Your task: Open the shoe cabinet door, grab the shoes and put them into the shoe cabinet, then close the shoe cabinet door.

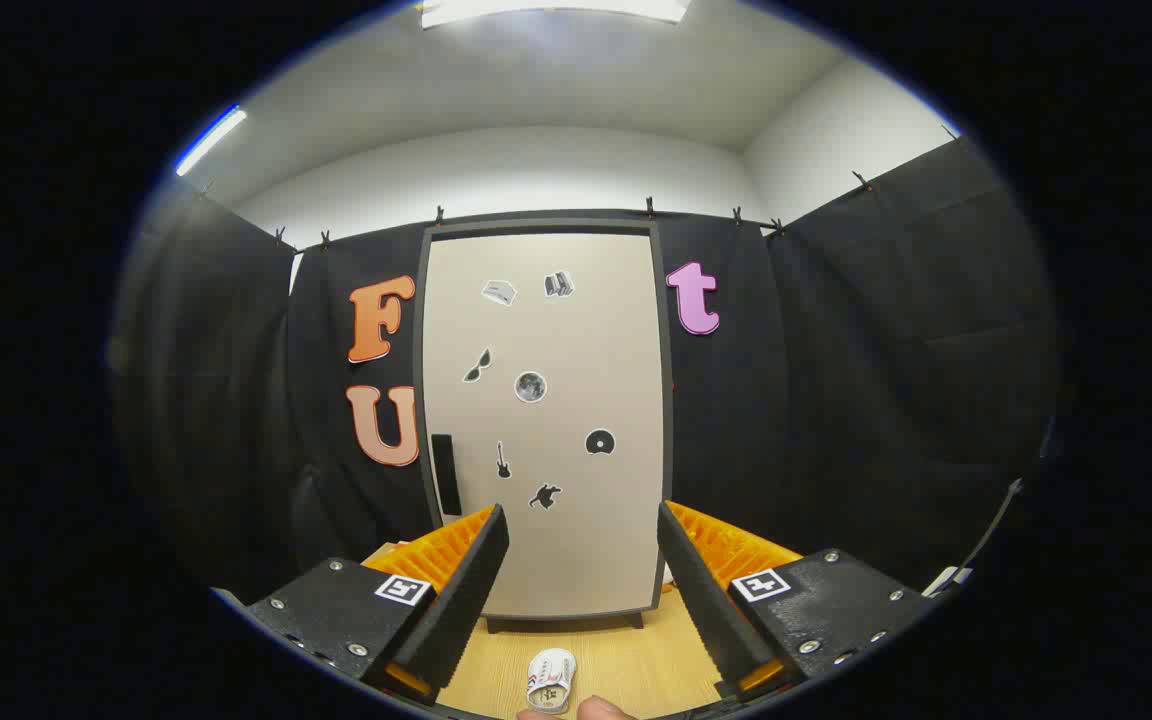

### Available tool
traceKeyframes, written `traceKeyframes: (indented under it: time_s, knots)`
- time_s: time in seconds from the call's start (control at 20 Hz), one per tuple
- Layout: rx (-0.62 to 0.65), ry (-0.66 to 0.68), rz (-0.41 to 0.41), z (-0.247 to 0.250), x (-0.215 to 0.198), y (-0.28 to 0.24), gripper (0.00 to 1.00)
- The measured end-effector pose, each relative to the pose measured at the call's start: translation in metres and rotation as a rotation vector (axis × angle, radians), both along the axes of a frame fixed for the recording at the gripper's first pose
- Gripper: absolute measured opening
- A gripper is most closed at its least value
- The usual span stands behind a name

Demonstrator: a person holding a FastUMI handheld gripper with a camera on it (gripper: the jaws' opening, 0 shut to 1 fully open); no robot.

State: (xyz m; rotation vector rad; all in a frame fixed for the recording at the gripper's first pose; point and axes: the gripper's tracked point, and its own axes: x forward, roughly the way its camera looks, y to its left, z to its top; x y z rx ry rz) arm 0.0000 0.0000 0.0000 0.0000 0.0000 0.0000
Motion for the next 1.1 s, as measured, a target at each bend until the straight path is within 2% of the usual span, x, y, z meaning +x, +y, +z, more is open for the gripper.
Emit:
traceKeyframes:
  time_s: [0.7,1.1]
  knots:
    - [0.017,-0.003,0.018,0.002,0.013,0.015,0.94]
    - [0.002,0.007,0.037,-0.005,0.039,0.06,0.94]
